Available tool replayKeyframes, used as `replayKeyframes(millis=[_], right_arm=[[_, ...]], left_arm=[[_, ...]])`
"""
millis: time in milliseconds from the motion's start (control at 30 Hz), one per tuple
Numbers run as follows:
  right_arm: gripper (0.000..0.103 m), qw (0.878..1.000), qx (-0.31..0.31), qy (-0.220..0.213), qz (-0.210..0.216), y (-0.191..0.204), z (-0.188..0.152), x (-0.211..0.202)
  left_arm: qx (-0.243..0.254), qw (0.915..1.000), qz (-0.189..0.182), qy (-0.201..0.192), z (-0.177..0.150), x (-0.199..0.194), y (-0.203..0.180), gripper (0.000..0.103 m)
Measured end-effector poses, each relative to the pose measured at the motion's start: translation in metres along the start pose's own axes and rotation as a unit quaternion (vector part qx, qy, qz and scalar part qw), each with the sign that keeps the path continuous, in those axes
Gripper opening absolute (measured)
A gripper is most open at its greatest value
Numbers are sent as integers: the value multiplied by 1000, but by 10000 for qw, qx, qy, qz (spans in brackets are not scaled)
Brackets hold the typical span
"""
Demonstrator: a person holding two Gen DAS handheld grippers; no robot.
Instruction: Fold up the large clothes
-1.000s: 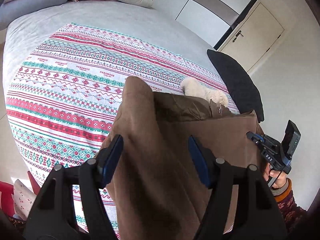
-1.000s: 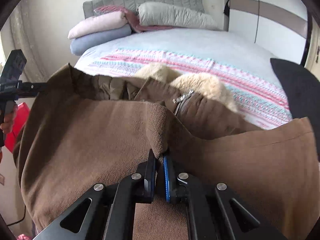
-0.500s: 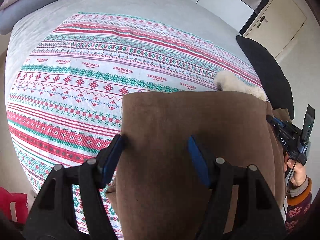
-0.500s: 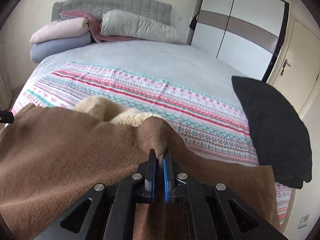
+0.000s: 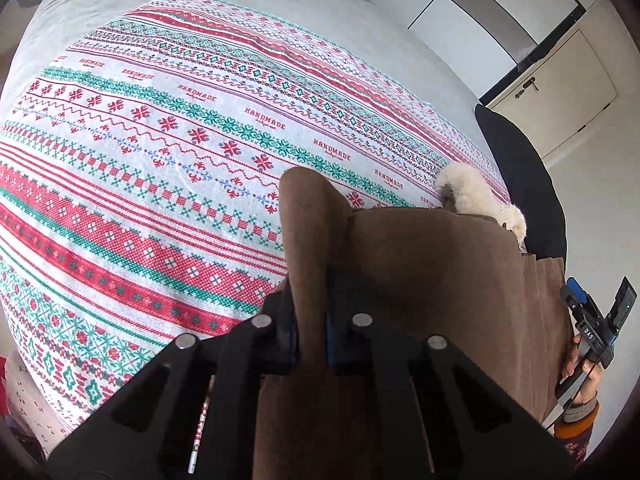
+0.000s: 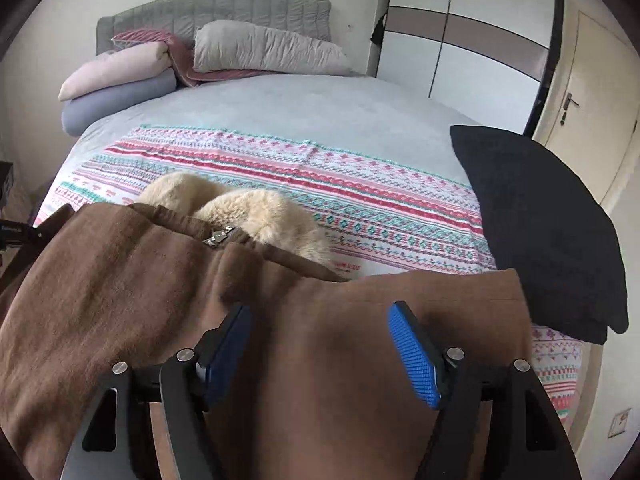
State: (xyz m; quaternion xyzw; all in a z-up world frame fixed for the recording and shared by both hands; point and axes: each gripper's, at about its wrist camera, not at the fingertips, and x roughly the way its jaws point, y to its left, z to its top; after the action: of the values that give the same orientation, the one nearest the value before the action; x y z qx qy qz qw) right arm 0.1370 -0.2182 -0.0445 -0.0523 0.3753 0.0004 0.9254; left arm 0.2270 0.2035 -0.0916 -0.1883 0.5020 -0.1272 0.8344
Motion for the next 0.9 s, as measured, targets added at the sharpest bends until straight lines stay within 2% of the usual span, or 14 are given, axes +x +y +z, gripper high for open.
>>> replayKeyframes(millis=[67,133,200,267,300,333,400,533,633,700,733,800,833,900], right_arm=[[83,9992,304,30,-257,-35,0,-4],[84,9961,792,240,-310,-71,0,4],[84,9889,1371,565,-50,-101,-5,19],[83,9755,1943,946,414,-119,-18,35],[65,9677,2210,988,710,-124,-25,41],[19,9602,2458,975,897,-129,-31,43],[10,9570,2747,530,767,-133,-37,27],[6,9721,2256,-639,81,-119,-11,-29],[6,9761,1740,-1200,-513,-103,22,-53],[6,9709,1662,-1508,-839,-101,40,-59],[6,9685,1661,-1563,-1003,-103,47,-55],[6,9681,1732,-1440,-1099,-109,55,-35],[6,9703,1728,-1290,-1097,-111,57,-17],[7,9770,1524,-804,-1253,-106,54,28]], left_arm=[[41,9999,26,-95,-2,-3,-1,10],[76,9998,57,-171,-1,-5,-2,10],[86,9996,120,-244,-1,-6,-3,10],[56,9990,294,-345,-1,-9,-6,9],[82,9981,372,-480,-2,-14,-9,9],[143,9963,490,-688,0,-19,-13,8],[261,9907,604,-1193,-1,-44,-26,8],[439,9783,432,-1980,16,-93,-61,8],[827,9567,682,-2706,32,-114,-94,8],[975,9427,949,-3046,44,-114,-104,8],[962,9406,1051,-3082,54,-107,-102,8],[892,9446,1211,-2919,70,-77,-90,8],[891,9477,1305,-2773,76,-55,-82,9],[1110,9499,1764,-2328,76,-1,-72,9]])
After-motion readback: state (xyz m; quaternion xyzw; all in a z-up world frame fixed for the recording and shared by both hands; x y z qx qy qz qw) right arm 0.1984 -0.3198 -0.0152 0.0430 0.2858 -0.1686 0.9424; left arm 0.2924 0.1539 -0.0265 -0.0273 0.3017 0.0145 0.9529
